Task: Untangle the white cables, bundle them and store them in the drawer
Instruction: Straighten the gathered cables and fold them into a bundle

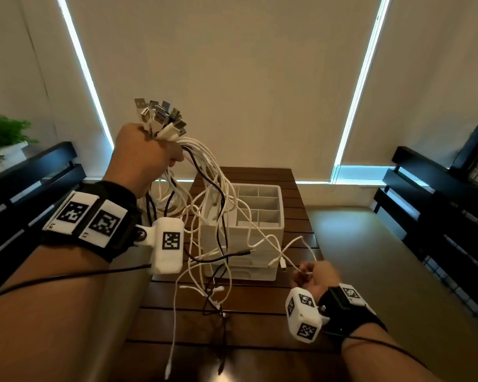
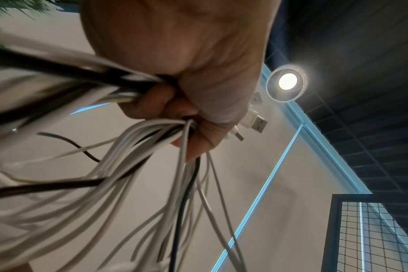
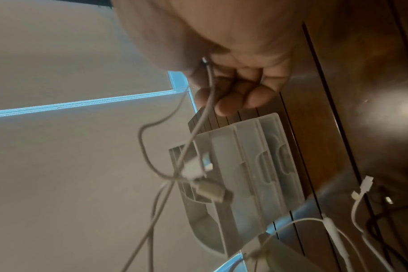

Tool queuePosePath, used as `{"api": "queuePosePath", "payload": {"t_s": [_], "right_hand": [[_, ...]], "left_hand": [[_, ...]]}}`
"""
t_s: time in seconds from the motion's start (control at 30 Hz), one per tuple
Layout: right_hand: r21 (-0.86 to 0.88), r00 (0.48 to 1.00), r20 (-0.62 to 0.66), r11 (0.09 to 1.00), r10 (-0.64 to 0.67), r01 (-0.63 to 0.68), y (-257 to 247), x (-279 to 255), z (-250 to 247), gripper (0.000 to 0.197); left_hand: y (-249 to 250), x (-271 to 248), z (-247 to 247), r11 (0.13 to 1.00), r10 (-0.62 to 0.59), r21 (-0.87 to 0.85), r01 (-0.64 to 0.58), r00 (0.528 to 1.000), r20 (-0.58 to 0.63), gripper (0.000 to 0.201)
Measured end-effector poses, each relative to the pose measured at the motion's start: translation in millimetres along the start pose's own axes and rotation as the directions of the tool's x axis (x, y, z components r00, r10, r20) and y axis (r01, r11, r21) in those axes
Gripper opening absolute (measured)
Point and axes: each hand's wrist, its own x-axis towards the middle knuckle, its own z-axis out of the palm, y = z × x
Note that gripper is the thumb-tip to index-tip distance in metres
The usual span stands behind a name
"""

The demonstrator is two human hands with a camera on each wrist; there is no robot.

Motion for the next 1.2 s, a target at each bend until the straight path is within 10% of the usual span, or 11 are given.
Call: {"api": "queuePosePath", "payload": {"t_s": [0.43, 0.6, 0.73, 0.9, 1.07, 1.13, 1.2], "right_hand": [[-0.264, 0.970, -0.206, 0.962, -0.131, 0.074, 2.6, 14.8, -9.8, 0.021], [-0.659, 0.854, -0.066, 0.665, -0.516, 0.351, 8.3, 15.5, -21.3, 0.020], [-0.402, 0.962, -0.162, 0.905, -0.220, 0.140, 5.7, 24.9, -25.6, 0.030], [-0.326, 0.976, -0.195, 0.945, -0.097, 0.028, 10.9, 36.0, -35.9, 0.031], [-0.687, 0.996, -0.059, 0.726, -0.069, 0.010, 18.0, 14.6, -26.2, 0.041], [-0.866, 0.971, 0.070, 0.469, -0.227, 0.171, 11.0, 1.7, -12.1, 0.042], [-0.797, 0.853, 0.151, 0.449, -0.499, 0.403, -0.4, -20.7, 4.5, 0.026]], "left_hand": [[-13.1, 3.4, -6.2, 0.999, -0.038, 0.034, 0.039, 0.999, -0.031, 0.018], [-15.0, 12.9, -7.7, 0.998, -0.052, 0.020, 0.053, 0.997, -0.052, 0.018], [-19.2, 15.1, -8.9, 0.997, -0.074, 0.003, 0.074, 0.995, -0.062, 0.014], [-13.5, 13.1, -4.3, 0.999, -0.030, 0.009, 0.030, 0.999, -0.044, 0.014], [-0.6, 2.0, 8.7, 0.998, 0.064, 0.015, -0.066, 0.993, 0.096, 0.016], [0.6, -3.2, 17.3, 0.983, 0.113, 0.122, -0.139, 0.973, 0.200, 0.016], [0.6, -10.1, 27.8, 0.963, 0.119, 0.198, -0.185, 0.945, 0.306, 0.013]]}}
